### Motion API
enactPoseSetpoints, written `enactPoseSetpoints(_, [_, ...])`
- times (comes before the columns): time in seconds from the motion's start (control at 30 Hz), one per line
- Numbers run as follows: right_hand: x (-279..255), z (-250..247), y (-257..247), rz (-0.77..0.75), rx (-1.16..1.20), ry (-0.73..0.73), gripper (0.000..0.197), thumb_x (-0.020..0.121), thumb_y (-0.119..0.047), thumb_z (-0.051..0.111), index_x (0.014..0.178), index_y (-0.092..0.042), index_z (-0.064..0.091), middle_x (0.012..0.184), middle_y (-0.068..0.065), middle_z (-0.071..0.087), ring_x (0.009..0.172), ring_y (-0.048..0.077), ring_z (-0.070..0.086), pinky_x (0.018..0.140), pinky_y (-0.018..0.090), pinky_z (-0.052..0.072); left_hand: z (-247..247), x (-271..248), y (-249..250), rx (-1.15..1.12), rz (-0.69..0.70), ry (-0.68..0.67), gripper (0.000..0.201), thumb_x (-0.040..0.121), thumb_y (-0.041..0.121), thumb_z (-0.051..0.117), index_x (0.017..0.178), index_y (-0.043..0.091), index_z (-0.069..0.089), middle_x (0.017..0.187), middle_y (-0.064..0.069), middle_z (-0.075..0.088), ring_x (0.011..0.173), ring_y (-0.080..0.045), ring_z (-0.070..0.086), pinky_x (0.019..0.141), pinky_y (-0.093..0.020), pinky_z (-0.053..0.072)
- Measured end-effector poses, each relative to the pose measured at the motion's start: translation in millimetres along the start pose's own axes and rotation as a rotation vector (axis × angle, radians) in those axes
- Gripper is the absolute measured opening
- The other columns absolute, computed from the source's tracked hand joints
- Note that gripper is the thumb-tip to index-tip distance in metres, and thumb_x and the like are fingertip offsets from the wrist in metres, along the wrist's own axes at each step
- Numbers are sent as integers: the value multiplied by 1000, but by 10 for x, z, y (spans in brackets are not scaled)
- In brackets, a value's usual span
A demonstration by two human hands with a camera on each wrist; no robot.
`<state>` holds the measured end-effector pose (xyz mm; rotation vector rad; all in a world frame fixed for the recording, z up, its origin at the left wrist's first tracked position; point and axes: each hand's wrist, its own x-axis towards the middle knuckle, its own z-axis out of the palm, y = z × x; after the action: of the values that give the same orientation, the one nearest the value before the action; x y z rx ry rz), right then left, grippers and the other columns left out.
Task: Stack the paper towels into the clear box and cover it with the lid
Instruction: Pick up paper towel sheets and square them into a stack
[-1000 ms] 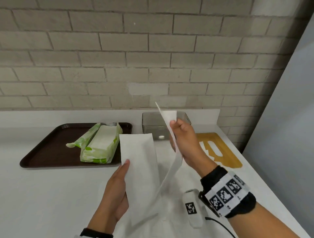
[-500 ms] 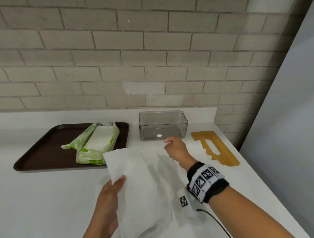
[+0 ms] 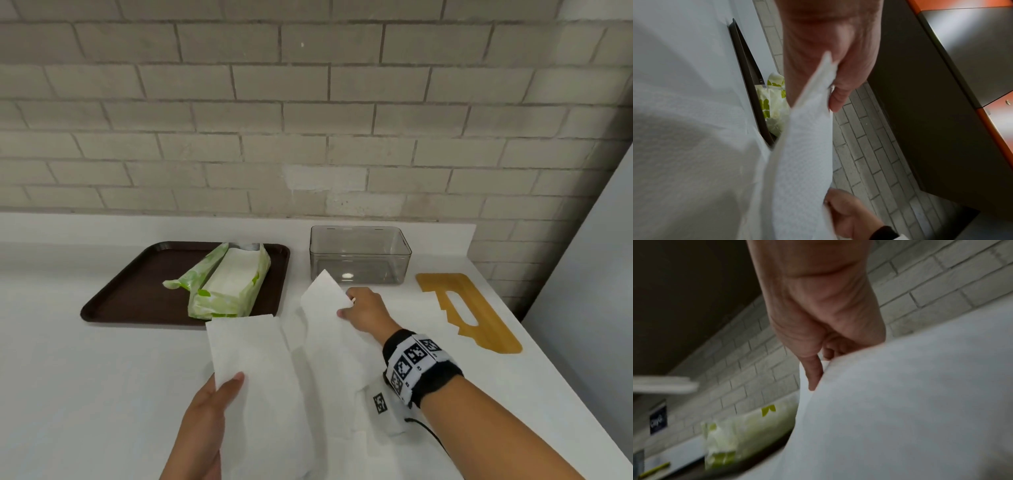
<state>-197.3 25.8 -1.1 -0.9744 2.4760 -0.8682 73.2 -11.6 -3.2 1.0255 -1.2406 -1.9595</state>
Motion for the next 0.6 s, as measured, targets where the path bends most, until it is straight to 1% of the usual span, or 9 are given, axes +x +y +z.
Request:
enactPoseSetpoints(0.07, [-9, -170, 23, -28, 45, 70, 18, 92, -23, 57, 101, -11, 65, 103, 5, 64, 99, 25, 58, 82, 30, 45, 66, 18, -12, 2, -5, -23, 20, 93, 8, 50, 107, 8, 64, 98, -19, 71, 92, -38, 66, 76, -44, 51])
enactPoseSetpoints(0.13, [-52, -322, 78, -39, -75, 56, 34, 97, -29, 46, 68, -13, 56, 75, 2, 57, 78, 23, 55, 65, 30, 41, 152, 49, -26, 11, -21, -55, 23, 94, 9, 49, 112, 10, 63, 101, -19, 72, 95, -40, 66, 84, -49, 51])
enactPoseSetpoints(0.2, [-136, -445, 126, -54, -112, 45, 44, 99, -30, 42, 58, -15, 41, 61, 0, 44, 62, 16, 45, 55, 27, 31, 251, 74, -36, 15, -42, -97, 23, 95, 9, 48, 112, 10, 63, 100, -18, 72, 95, -40, 66, 87, -51, 50])
enactPoseSetpoints(0.3, [-288, -628, 164, -154, 89, 163, 34, 98, -28, 46, 75, -8, 62, 73, 8, 59, 70, 14, 51, 66, 27, 38, 390, 120, -34, 17, -63, -138, 22, 95, 10, 48, 111, 12, 64, 98, -16, 73, 95, -39, 67, 85, -49, 51])
enactPoseSetpoints(0.33, [-377, -706, 141, -188, 188, 236, 33, 97, -26, 47, 75, -6, 62, 70, 8, 60, 67, 11, 51, 64, 26, 39, 436, 133, -28, 14, -69, -147, 22, 96, 12, 48, 110, 12, 64, 97, -15, 74, 94, -38, 67, 83, -48, 51])
enactPoseSetpoints(0.4, [-591, -889, 38, -250, 466, 337, 28, 98, -23, 47, 75, -15, 62, 70, -1, 62, 65, 5, 55, 62, 20, 43, 538, 155, -5, -9, -78, -169, 22, 96, 15, 48, 111, 13, 64, 98, -13, 74, 94, -36, 67, 81, -45, 52])
enactPoseSetpoints(0.5, [-930, -1122, -141, -349, 1042, 216, 25, 99, -24, 43, 108, -18, 65, 109, 1, 70, 99, 13, 66, 84, 26, 53, 704, 203, 21, -56, -101, -194, 24, 96, 22, 50, 117, 16, 62, 107, -10, 72, 101, -34, 66, 90, -48, 50])
enactPoseSetpoints(0.57, [-1072, -1161, -199, -339, 1296, 119, 30, 98, -27, 42, 117, -15, 62, 113, 1, 69, 101, 13, 66, 79, 26, 55, 815, 236, 20, -94, -124, -214, 32, 94, 27, 53, 124, 17, 59, 115, -9, 69, 107, -33, 64, 99, -52, 45])
enactPoseSetpoints(0.6, [-1121, -1123, -231, -315, 1298, 110, 30, 98, -28, 42, 115, -14, 63, 108, -1, 71, 95, 11, 68, 73, 24, 55, 866, 248, 20, -115, -138, -211, 37, 93, 29, 55, 128, 16, 57, 118, -8, 68, 110, -33, 63, 101, -52, 44])
